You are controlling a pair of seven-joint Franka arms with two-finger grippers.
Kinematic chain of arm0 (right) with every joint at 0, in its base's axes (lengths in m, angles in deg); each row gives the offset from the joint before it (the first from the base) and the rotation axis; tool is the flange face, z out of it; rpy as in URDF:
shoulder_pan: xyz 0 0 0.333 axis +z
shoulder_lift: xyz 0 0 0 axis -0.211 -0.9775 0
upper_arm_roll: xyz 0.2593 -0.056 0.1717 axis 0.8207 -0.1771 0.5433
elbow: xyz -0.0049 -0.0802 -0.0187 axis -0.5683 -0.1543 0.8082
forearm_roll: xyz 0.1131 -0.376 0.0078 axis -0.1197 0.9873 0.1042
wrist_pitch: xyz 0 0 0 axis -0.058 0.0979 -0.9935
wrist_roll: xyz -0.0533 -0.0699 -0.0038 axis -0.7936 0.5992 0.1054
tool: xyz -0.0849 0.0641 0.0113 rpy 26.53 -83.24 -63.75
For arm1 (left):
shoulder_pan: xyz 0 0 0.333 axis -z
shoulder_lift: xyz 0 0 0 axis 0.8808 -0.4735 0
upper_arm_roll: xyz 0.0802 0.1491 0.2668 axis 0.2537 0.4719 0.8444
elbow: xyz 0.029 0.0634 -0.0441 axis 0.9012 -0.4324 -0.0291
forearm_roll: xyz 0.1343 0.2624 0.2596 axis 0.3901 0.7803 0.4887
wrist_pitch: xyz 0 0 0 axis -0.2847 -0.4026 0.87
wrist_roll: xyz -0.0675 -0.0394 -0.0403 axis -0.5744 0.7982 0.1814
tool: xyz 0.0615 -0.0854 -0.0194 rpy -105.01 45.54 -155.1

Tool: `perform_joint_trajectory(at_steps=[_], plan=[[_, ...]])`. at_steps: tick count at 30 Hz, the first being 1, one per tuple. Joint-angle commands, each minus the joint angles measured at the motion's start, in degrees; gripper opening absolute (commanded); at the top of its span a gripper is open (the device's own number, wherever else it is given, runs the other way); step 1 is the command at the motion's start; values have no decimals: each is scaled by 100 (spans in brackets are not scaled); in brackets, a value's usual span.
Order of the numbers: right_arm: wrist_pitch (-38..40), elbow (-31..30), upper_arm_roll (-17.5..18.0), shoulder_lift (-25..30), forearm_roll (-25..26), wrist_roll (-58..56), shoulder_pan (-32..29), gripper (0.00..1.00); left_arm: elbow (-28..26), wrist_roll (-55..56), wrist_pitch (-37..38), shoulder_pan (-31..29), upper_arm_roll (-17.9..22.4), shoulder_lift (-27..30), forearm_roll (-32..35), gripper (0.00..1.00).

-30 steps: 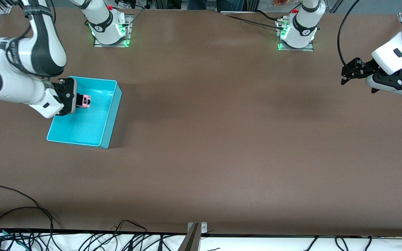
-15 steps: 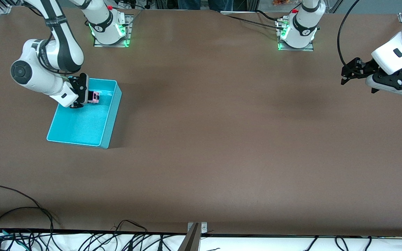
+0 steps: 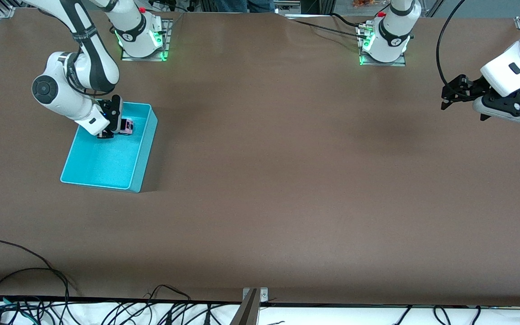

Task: Wind and store pink jeep toy

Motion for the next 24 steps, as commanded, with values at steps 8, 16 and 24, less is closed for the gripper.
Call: perform_joint_trajectory(at_steps=[8, 16, 24], plan=[[86, 229, -18, 237, -115, -111, 57, 100, 140, 39, 59, 21, 11, -52, -81, 100], [1209, 1371, 9, 360, -466, 29, 74, 100, 140, 39, 59, 21, 3, -52, -81, 100], [3178, 3164, -9, 369, -546, 1689, 74, 100, 140, 48, 59, 21, 11, -52, -81, 100]])
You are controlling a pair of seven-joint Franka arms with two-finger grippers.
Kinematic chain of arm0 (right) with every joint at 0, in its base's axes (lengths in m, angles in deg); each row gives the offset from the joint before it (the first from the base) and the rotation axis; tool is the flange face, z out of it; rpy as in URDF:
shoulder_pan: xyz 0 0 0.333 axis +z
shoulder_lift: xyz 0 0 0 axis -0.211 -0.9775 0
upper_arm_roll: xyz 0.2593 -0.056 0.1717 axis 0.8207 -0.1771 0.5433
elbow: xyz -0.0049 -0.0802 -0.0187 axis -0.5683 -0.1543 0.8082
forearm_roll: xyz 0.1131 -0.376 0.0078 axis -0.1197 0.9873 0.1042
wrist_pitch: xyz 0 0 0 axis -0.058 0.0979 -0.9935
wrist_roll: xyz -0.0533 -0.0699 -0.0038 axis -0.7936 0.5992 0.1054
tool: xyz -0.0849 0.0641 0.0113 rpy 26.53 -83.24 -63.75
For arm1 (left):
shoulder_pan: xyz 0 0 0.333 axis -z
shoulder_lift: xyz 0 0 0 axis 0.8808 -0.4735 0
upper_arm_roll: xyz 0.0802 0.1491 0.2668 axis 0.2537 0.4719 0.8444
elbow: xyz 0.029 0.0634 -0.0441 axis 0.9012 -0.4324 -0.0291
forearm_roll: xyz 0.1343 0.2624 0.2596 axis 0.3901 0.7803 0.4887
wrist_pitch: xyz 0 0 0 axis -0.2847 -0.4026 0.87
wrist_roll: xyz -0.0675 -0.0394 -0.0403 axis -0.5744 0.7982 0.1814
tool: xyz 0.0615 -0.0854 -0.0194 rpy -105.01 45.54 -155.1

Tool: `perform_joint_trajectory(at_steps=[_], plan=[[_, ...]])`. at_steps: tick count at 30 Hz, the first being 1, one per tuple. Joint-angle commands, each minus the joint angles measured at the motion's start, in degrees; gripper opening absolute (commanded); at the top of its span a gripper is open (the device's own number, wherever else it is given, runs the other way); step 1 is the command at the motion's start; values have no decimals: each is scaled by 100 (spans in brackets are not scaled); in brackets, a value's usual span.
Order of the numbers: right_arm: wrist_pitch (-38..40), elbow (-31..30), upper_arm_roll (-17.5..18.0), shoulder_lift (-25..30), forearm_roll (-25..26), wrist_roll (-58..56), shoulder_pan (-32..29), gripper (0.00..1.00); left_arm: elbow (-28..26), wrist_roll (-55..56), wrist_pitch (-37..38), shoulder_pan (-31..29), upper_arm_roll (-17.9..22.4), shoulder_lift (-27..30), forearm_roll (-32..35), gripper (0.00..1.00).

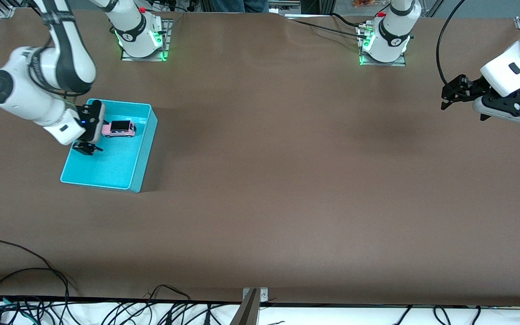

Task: Wind and store pink jeep toy

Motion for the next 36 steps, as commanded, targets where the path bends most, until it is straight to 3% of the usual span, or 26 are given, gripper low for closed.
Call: perform_joint_trajectory(at_steps=[1, 14, 21, 28, 36], plan=[[1249, 1269, -29, -40, -109, 1276, 31, 100, 140, 48, 59, 21, 11, -52, -81, 100], [3078, 3292, -38, -57, 145, 5442, 5, 100, 140, 56, 59, 30, 11, -52, -81, 100], [3728, 4092, -152, -119, 444, 6629, -13, 100, 140, 57, 59, 30, 3, -52, -81, 100], [3835, 4400, -231, -181, 629, 7510, -13, 100, 140, 48, 59, 30, 11, -52, -81, 100], [3914, 4076, -302, 30, 708, 7554, 5, 100, 140, 4, 59, 12, 3, -52, -81, 100]])
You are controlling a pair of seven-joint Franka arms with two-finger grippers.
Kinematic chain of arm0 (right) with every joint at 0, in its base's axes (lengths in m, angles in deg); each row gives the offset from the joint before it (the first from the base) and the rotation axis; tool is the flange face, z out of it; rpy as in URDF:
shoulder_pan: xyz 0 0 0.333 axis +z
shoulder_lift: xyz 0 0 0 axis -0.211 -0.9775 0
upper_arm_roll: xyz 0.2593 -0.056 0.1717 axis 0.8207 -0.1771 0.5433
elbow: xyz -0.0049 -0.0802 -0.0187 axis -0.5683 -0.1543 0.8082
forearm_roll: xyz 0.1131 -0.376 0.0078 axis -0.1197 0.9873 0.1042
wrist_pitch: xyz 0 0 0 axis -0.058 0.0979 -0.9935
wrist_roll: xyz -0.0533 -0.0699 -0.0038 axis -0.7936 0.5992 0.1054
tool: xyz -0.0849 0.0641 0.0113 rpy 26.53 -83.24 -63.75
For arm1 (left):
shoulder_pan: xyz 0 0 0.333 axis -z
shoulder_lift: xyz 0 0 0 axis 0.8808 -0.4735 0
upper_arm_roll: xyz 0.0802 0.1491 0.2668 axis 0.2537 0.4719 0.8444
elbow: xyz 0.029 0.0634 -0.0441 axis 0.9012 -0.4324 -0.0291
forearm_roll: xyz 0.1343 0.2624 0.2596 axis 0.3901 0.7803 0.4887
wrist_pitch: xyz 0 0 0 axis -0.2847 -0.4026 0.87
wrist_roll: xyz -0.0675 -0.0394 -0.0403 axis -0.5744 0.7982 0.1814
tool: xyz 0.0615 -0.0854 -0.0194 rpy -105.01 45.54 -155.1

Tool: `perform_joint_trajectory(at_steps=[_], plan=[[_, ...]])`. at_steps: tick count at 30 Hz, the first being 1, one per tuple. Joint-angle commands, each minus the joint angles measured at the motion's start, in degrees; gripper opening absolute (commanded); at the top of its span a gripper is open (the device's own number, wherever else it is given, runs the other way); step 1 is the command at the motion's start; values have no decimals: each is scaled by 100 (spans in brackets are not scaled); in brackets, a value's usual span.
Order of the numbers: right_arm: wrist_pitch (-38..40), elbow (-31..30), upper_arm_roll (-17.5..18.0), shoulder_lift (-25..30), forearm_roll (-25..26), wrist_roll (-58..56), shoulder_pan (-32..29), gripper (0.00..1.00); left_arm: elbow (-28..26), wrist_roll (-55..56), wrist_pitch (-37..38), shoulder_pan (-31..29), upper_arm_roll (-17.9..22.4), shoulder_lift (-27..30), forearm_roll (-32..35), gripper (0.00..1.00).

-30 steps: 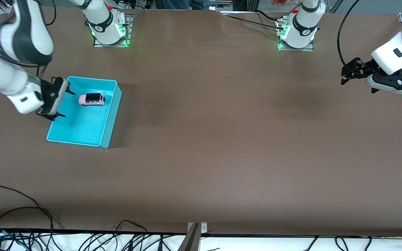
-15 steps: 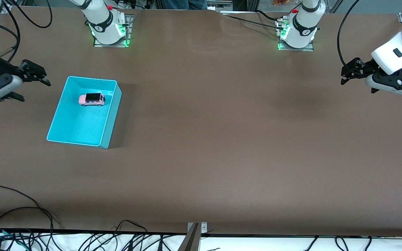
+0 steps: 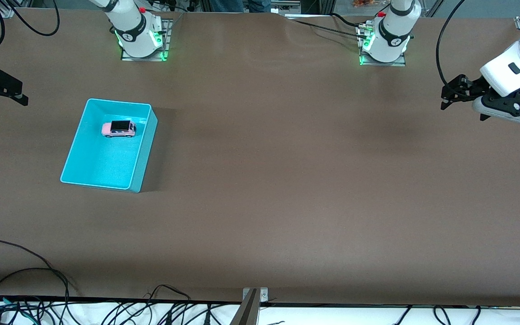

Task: Wind and store pink jeep toy

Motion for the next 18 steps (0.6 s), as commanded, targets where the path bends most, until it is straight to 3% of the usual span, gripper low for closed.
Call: perform_joint_trajectory(at_steps=[1, 8, 18], plan=[[133, -187, -41, 120, 103, 131, 22, 100, 140, 21, 59, 8, 4, -52, -81, 100], [-306, -1286, 55, 911, 235, 895, 84, 100, 140, 48, 59, 26, 4, -52, -81, 100], [-315, -1024, 143, 745, 437, 869, 84, 100, 140, 48, 59, 26, 4, -52, -81, 100]])
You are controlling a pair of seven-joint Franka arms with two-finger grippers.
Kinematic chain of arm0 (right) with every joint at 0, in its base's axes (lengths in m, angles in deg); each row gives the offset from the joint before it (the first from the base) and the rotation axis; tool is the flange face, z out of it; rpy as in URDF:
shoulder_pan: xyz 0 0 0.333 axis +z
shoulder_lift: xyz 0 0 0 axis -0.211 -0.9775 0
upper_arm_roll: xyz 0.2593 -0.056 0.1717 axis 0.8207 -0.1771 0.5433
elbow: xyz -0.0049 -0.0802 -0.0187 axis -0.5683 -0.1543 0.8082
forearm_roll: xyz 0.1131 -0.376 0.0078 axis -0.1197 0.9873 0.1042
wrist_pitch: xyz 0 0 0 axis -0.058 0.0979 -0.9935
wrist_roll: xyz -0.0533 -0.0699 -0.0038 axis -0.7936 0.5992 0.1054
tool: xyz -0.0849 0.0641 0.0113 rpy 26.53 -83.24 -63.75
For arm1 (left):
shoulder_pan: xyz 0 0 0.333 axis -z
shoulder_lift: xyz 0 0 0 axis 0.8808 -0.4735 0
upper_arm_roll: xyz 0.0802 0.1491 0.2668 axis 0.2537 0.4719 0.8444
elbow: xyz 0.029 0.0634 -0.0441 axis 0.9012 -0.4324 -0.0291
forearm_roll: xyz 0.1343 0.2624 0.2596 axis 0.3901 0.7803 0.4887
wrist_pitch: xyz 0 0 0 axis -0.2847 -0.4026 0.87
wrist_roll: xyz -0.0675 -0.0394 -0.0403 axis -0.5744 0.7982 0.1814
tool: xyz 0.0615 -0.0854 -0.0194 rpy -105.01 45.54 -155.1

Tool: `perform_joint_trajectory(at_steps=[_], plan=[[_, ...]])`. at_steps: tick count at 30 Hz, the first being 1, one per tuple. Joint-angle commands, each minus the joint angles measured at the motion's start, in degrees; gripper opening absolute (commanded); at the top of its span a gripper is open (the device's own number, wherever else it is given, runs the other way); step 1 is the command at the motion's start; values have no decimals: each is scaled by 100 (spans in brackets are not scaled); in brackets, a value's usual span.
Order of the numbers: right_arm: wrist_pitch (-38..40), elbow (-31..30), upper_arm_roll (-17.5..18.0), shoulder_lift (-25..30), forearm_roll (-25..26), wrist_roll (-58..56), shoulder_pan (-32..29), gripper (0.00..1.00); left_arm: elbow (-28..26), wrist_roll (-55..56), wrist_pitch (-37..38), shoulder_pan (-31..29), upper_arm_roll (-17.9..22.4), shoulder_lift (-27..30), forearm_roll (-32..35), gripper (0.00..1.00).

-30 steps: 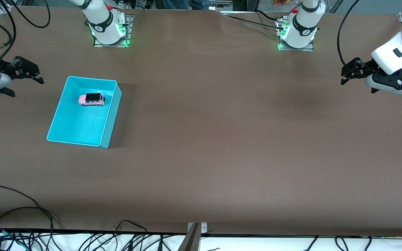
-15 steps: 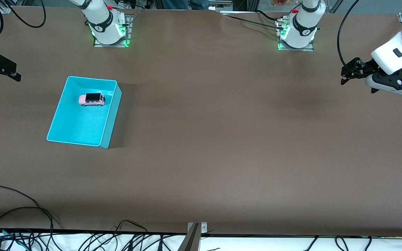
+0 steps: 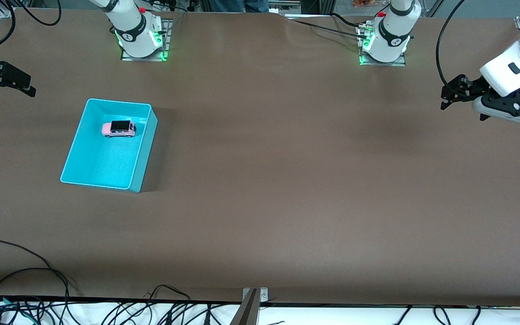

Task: Wind and store pink jeep toy

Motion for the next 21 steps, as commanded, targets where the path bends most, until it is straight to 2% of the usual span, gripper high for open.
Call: perform_joint_trajectory(at_steps=[1, 21], plan=[[-135, -52, 30, 30, 154, 117, 34, 100, 139, 48, 59, 23, 13, -52, -81, 100], [-161, 71, 21, -75, 163, -33, 34, 100, 139, 48, 59, 23, 5, -52, -81, 100]])
